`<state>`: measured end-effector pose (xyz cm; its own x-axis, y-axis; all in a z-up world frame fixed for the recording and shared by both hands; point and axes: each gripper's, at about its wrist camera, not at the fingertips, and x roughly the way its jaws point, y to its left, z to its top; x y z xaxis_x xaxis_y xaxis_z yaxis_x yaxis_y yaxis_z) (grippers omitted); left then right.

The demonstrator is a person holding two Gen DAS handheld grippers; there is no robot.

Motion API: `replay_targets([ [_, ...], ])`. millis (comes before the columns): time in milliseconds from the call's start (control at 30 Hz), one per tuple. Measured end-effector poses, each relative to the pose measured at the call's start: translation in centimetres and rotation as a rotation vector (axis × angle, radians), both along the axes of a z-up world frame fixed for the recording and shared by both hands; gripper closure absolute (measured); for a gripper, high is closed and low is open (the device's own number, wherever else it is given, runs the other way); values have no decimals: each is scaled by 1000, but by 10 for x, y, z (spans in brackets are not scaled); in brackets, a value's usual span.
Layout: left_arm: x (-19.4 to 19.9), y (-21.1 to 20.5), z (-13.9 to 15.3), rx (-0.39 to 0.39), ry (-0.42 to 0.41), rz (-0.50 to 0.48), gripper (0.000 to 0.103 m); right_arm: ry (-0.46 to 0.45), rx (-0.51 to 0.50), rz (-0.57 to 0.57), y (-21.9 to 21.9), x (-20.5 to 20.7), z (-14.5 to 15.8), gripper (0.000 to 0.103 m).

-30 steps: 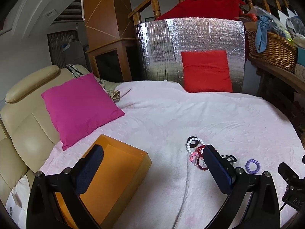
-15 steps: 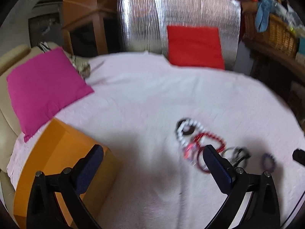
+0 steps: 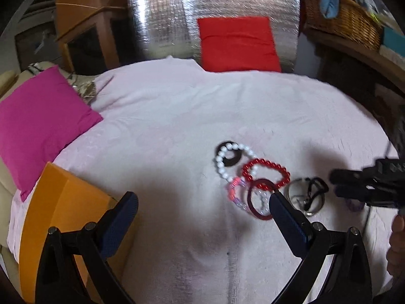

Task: Organize jewelry
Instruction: 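Grasp the dark maroon ring with the left tool while the right tool grasps the black cord bracelet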

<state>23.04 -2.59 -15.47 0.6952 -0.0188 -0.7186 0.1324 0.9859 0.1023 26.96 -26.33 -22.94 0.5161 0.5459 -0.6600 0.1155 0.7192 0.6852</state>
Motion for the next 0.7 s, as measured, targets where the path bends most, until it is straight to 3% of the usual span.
replay_targets([
  [133, 7, -1, -10, -23, 53, -28, 18, 73, 4, -69, 2, 9, -14, 64],
  [267, 15, -4, -20, -65, 102, -68, 24, 77, 21, -128, 0, 12, -19, 71],
  [400, 22, -10, -29, -103, 133, -120, 31, 74, 20, -159, -3, 13, -23, 91],
  [533, 34, -15, -39, -152, 188, -150, 53, 29, 17, -156, -6, 8, -18, 95],
  [667, 41, -25, -47, -173, 225, -172, 63, -21, 33, -153, -12, 1, -7, 95],
  [700, 42, -27, -49, -176, 229, -180, 70, -32, 38, -153, -13, 0, -5, 95],
])
